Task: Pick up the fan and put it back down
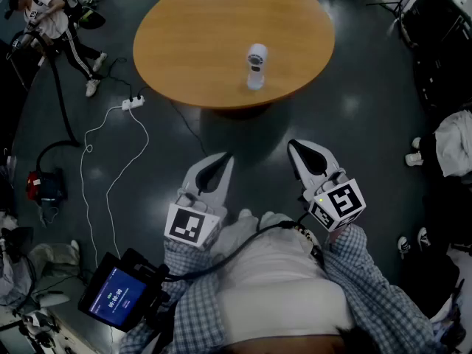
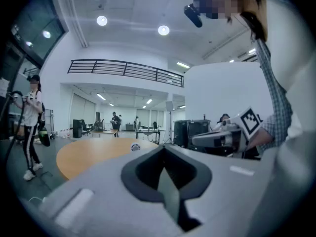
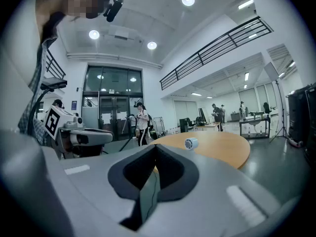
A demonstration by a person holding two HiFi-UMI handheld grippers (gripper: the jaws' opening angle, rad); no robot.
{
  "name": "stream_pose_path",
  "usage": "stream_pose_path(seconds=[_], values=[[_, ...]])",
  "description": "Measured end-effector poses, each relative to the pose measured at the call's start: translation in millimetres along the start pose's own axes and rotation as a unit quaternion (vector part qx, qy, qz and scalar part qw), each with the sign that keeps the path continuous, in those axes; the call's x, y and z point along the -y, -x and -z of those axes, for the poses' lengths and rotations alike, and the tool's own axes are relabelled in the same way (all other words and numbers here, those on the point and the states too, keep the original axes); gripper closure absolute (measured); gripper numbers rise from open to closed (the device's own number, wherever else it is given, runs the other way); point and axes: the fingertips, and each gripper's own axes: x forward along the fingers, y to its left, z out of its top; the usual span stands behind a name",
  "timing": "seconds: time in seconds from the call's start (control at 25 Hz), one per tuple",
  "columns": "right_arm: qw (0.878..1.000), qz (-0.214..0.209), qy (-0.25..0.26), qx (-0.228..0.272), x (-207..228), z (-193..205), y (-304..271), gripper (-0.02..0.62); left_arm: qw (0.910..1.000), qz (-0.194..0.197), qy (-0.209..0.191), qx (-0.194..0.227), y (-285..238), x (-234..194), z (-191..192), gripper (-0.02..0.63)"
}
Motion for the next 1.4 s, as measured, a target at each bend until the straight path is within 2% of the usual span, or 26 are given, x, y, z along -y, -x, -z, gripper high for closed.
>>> stream_pose_path(seconds=[0.76, 1.04, 1.4], values=[[1.0, 0.0, -0.016, 0.009, 14.2, 1.1, 5.4, 0.594, 0.9999, -0.01, -0.009, 0.001, -8.8, 6.8, -3.3, 0.607], [1.0, 0.0, -0.023, 0.016, 28.8, -4.1, 20.2, 0.593, 0.9998, -0.013, -0.015, 0.003, -17.9, 21.0, -10.8, 0.606], [1.0, -0.002, -0.023, 0.007, 37.0, 17.7, 26.2, 0.594, 0.9997, -0.023, -0.004, -0.011, -29.7, 30.1, 1.9, 0.606]])
